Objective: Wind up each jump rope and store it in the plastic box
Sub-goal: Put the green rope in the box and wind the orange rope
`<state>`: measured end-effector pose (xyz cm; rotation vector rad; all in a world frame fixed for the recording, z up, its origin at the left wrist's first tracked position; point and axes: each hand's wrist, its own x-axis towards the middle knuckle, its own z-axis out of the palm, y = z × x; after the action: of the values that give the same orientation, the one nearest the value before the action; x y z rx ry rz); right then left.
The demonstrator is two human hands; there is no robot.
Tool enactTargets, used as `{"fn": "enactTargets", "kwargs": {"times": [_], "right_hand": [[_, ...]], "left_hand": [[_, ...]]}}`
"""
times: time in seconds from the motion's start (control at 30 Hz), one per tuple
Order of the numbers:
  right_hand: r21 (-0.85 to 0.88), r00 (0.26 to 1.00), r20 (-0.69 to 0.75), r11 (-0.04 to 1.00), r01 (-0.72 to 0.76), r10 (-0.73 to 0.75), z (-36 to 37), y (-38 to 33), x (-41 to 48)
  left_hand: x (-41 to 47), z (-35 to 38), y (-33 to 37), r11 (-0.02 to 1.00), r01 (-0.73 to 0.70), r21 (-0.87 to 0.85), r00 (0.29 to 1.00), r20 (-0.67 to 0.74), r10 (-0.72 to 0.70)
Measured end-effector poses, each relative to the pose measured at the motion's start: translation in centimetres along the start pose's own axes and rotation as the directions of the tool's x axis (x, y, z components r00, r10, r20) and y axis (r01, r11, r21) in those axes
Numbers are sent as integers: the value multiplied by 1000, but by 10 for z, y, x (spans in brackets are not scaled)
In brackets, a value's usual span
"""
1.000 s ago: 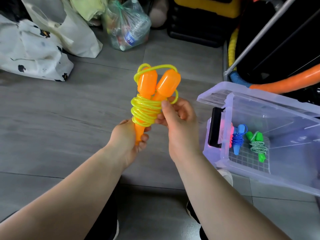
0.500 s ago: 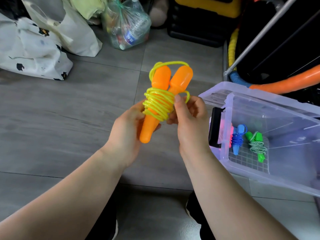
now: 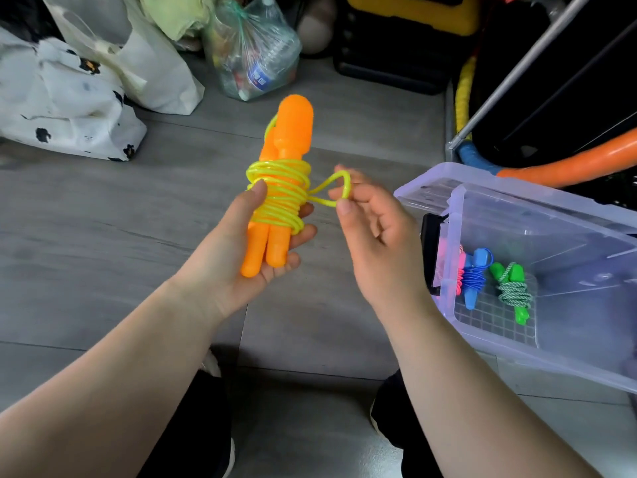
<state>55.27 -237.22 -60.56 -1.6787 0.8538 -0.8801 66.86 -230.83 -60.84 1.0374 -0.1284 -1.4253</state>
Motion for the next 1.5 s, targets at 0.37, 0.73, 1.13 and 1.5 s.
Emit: {"fn": "enactTargets", "kwargs": {"times": [0.37, 0.73, 1.13, 1.5], "right_hand": [[-210, 997, 41, 975, 78, -71, -14, 8, -6], [-441, 959, -23, 863, 245, -284, -13, 22, -6], [-624, 911, 44, 701, 346, -410, -18, 29, -7], [-488, 953, -7, 833, 262, -304, -20, 22, -8]], "left_hand": [[2, 2, -16, 977, 42, 209, 999, 0, -43], [1, 4, -24, 920, -63, 388, 997, -22, 77], [2, 4, -31, 778, -182, 602, 963, -51, 264], [1, 7, -28, 695, -261, 670, 941, 18, 337]]}}
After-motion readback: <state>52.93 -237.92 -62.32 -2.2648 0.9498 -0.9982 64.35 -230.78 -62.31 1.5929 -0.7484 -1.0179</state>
